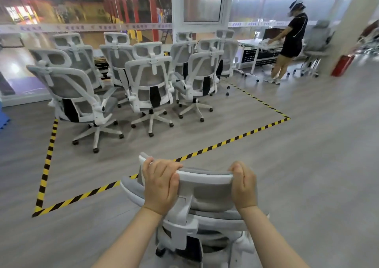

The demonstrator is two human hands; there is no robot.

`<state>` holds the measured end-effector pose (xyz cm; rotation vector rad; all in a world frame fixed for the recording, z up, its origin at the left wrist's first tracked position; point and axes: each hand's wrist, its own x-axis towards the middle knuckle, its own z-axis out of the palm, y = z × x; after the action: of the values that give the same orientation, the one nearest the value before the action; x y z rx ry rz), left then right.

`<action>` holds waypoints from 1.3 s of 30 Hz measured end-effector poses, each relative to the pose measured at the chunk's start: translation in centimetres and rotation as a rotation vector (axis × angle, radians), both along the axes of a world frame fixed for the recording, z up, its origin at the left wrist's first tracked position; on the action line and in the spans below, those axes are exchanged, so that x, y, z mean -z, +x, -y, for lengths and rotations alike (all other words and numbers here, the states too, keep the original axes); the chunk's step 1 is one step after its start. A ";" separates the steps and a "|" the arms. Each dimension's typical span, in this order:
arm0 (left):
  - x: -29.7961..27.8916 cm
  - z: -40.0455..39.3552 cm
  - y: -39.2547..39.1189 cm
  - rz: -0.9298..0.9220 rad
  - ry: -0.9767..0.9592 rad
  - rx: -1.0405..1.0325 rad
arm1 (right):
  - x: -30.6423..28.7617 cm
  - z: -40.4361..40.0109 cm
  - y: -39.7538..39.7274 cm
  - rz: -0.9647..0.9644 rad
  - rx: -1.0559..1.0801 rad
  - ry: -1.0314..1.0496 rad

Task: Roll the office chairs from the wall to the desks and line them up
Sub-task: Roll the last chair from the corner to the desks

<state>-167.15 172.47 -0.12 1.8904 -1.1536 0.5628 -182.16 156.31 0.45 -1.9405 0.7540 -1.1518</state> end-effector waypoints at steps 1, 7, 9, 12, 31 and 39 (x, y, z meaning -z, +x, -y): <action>0.1 2.2 1.2 -0.003 -0.002 0.017 | 0.0 2.1 1.1 0.020 0.008 0.016; 0.5 14.9 8.2 0.023 -0.005 0.177 | 0.5 14.2 6.7 0.040 0.098 0.044; 0.1 19.2 10.7 0.031 0.017 0.240 | 0.4 18.4 8.5 0.031 0.132 0.060; -1.0 25.6 15.0 0.045 0.079 0.316 | -0.2 24.7 11.7 -0.019 0.183 0.092; -1.3 70.5 35.3 -0.166 0.047 0.339 | -1.0 66.4 27.3 0.027 0.269 0.106; -1.2 89.4 39.9 -0.185 0.019 0.379 | -0.7 85.4 32.2 0.079 0.301 0.090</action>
<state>-127.21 83.05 1.12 1.6424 -1.3511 0.1649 -149.99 70.95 1.16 -1.7366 1.0627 -1.3392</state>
